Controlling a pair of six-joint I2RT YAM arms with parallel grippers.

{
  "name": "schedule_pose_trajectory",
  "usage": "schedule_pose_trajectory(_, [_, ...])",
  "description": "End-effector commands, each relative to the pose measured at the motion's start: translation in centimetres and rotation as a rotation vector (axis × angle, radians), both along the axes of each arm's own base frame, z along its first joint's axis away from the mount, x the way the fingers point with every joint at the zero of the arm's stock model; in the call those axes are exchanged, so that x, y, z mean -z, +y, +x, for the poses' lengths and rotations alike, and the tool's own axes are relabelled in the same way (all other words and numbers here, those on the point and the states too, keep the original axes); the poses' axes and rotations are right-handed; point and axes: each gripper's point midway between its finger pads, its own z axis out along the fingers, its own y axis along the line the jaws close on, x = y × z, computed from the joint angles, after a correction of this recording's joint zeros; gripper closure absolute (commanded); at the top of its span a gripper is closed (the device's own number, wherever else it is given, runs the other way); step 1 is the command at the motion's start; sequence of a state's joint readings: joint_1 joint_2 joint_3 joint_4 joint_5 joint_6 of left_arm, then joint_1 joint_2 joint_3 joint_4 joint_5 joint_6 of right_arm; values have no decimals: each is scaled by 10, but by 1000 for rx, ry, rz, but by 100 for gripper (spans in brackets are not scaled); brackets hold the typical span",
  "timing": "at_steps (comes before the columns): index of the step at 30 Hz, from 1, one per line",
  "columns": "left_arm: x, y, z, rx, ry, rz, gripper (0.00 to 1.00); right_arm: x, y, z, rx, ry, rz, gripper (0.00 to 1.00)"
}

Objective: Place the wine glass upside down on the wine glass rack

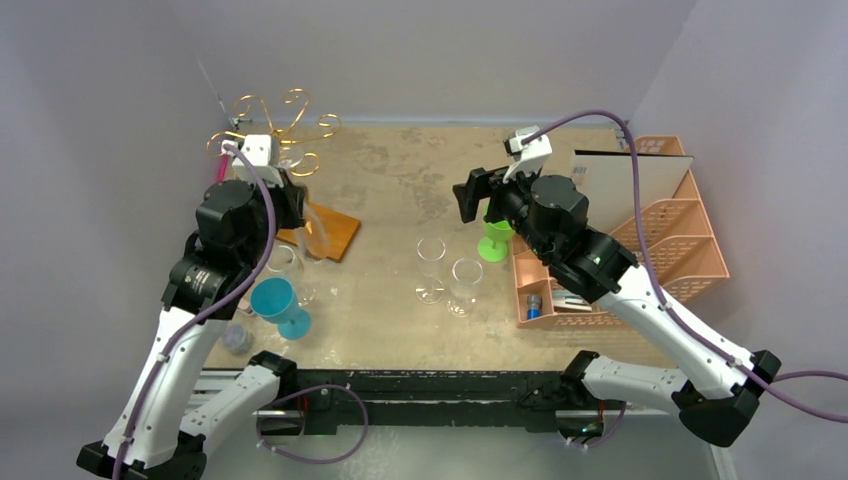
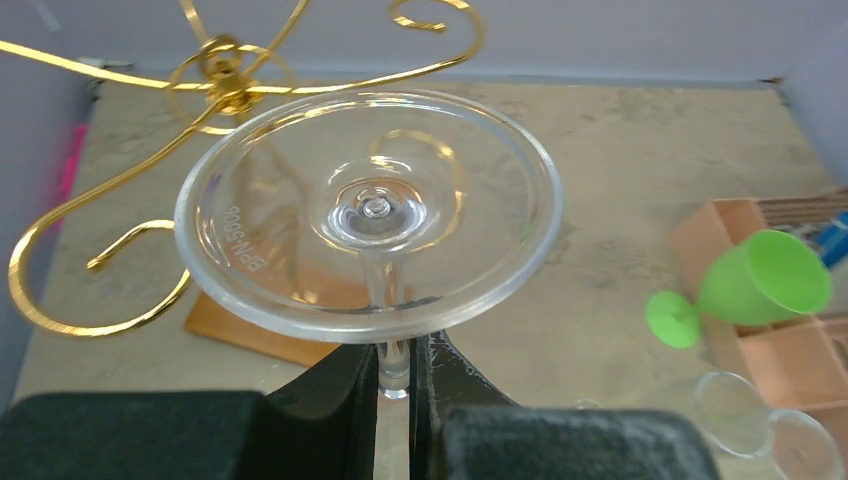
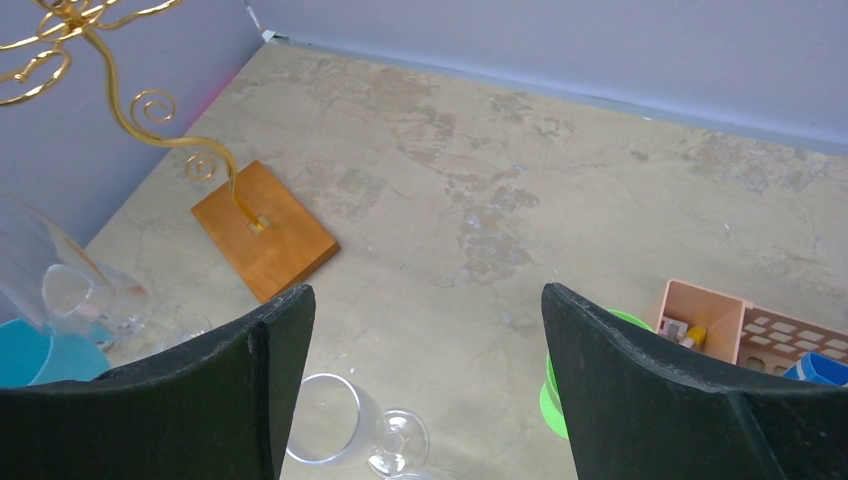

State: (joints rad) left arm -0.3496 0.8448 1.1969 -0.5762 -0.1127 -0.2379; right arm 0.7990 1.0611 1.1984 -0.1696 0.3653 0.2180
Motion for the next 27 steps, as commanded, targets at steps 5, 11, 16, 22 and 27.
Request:
schedule_pose_trajectory(5, [22, 8, 6, -33, -43, 45, 100, -28, -1, -5, -30, -78, 41, 14])
schedule_pose_trajectory(11, [24, -48, 9, 275, -95, 11, 100, -32, -2, -7, -39, -90, 44, 14])
schedule_pose_trajectory(16, [29, -67, 21, 362, -154, 9, 100, -31, -3, -10, -46, -94, 49, 14])
schedule_pose_trajectory(22, [29, -68, 43, 312, -190, -17, 100, -30, -4, -13, -53, -97, 60, 14])
schedule_pose_trajectory(27, [23, -69, 55, 295, -252, -29, 100, -29, -4, -15, -59, -100, 64, 14])
